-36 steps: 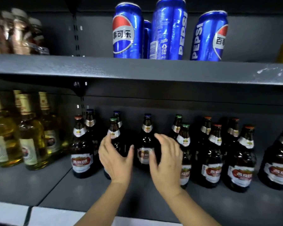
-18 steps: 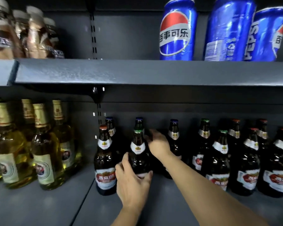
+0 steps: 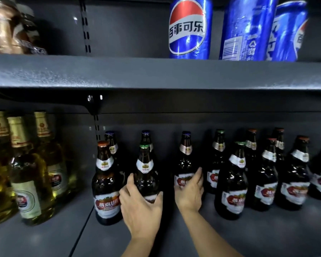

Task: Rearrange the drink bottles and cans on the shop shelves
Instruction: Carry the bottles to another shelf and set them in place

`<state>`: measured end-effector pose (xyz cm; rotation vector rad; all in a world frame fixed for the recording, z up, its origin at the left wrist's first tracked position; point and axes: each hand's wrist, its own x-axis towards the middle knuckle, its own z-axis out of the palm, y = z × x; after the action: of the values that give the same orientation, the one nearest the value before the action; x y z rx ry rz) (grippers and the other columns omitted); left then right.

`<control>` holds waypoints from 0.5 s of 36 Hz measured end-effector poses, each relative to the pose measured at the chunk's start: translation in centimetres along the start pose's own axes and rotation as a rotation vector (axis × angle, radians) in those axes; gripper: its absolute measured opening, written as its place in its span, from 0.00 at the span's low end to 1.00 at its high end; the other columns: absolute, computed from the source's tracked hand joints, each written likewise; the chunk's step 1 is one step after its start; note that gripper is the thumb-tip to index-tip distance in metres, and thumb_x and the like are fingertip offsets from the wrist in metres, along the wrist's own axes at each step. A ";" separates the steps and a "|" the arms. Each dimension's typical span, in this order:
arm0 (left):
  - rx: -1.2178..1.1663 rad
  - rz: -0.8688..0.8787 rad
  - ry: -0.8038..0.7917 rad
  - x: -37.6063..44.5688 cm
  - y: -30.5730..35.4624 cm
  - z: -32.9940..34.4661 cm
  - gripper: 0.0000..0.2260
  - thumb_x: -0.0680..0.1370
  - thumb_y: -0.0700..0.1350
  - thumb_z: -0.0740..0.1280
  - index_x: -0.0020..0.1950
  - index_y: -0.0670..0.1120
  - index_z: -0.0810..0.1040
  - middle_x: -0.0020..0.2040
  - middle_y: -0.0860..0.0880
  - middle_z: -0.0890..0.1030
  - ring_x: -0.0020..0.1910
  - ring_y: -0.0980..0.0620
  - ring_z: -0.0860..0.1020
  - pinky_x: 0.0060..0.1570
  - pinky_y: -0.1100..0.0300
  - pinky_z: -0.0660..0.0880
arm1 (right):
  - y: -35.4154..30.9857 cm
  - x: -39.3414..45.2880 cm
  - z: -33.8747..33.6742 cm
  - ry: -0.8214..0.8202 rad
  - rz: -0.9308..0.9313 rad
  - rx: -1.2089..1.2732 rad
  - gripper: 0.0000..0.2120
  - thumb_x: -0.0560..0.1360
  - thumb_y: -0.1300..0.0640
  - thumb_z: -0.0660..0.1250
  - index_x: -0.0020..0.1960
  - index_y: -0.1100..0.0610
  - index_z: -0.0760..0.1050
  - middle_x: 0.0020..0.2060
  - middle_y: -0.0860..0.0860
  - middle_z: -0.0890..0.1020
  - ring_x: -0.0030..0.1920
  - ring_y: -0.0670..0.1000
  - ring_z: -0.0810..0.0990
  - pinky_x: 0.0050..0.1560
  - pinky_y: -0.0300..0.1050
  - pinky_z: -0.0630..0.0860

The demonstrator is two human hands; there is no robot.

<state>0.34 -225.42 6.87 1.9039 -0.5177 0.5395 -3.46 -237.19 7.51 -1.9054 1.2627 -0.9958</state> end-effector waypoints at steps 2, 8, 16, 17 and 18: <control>-0.014 0.009 0.012 0.0 -0.1 0.1 0.45 0.60 0.51 0.80 0.71 0.47 0.60 0.58 0.42 0.71 0.58 0.41 0.71 0.54 0.44 0.73 | 0.5 0.6 0.0 -0.022 0.017 -0.014 0.46 0.74 0.52 0.70 0.78 0.54 0.41 0.75 0.54 0.59 0.71 0.58 0.64 0.60 0.53 0.71; -0.016 0.014 0.024 0.0 -0.3 0.4 0.46 0.60 0.51 0.80 0.71 0.49 0.59 0.58 0.42 0.71 0.59 0.41 0.70 0.55 0.43 0.73 | 0.1 2.0 0.4 -0.064 -0.023 -0.072 0.42 0.74 0.54 0.71 0.77 0.57 0.47 0.72 0.53 0.65 0.68 0.56 0.69 0.57 0.50 0.73; -0.021 0.037 0.046 -0.1 -0.3 0.5 0.46 0.59 0.49 0.81 0.70 0.50 0.59 0.56 0.42 0.72 0.56 0.40 0.73 0.52 0.45 0.73 | -2.8 -0.1 0.7 0.360 -0.530 0.125 0.23 0.71 0.51 0.71 0.63 0.57 0.72 0.56 0.54 0.78 0.58 0.54 0.73 0.54 0.49 0.72; -0.017 0.039 0.048 -0.1 -0.4 0.5 0.46 0.59 0.49 0.81 0.70 0.50 0.59 0.56 0.42 0.72 0.56 0.40 0.73 0.52 0.45 0.73 | -4.1 0.1 0.7 0.263 -0.578 0.190 0.18 0.73 0.51 0.69 0.60 0.57 0.74 0.53 0.53 0.79 0.56 0.53 0.75 0.53 0.46 0.72; -0.016 0.041 0.048 0.0 -0.4 0.5 0.46 0.59 0.49 0.81 0.70 0.50 0.59 0.56 0.42 0.72 0.56 0.40 0.72 0.52 0.45 0.73 | -5.3 0.5 0.8 0.118 -0.572 0.251 0.16 0.74 0.52 0.68 0.59 0.56 0.75 0.53 0.52 0.80 0.55 0.54 0.77 0.53 0.46 0.73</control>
<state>0.58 -225.73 6.42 1.8645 -0.5285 0.6048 -0.28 -235.81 11.60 -2.0660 0.6073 -1.4924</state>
